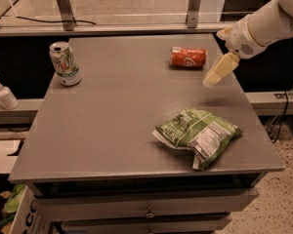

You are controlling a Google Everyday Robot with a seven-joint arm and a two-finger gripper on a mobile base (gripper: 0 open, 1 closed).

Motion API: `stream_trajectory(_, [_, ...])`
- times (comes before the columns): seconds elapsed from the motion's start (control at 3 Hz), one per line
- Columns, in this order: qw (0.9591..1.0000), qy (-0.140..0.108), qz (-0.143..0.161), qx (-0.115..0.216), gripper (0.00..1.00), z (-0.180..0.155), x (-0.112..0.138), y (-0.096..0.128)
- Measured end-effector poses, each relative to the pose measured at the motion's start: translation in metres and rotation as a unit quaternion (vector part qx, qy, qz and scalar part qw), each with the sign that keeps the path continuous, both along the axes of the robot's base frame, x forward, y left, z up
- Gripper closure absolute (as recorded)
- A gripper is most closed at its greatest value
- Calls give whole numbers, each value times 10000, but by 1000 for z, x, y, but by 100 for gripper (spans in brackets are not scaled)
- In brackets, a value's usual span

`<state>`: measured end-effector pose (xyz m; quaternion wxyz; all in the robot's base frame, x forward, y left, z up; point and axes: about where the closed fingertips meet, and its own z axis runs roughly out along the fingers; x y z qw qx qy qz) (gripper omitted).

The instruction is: Pick coke can

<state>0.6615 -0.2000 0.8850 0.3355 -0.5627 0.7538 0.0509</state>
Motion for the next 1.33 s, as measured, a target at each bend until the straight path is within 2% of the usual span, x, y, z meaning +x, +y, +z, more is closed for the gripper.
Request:
stream_trajectory(0.33, [10000,2,-2,3,0,0,1,0])
stream_trajectory(0.67, [9996,-91,-207,190,0,-3,19,-1])
stream_trajectory(1.33, [9949,-187,-736,663,0,-23,74,-10])
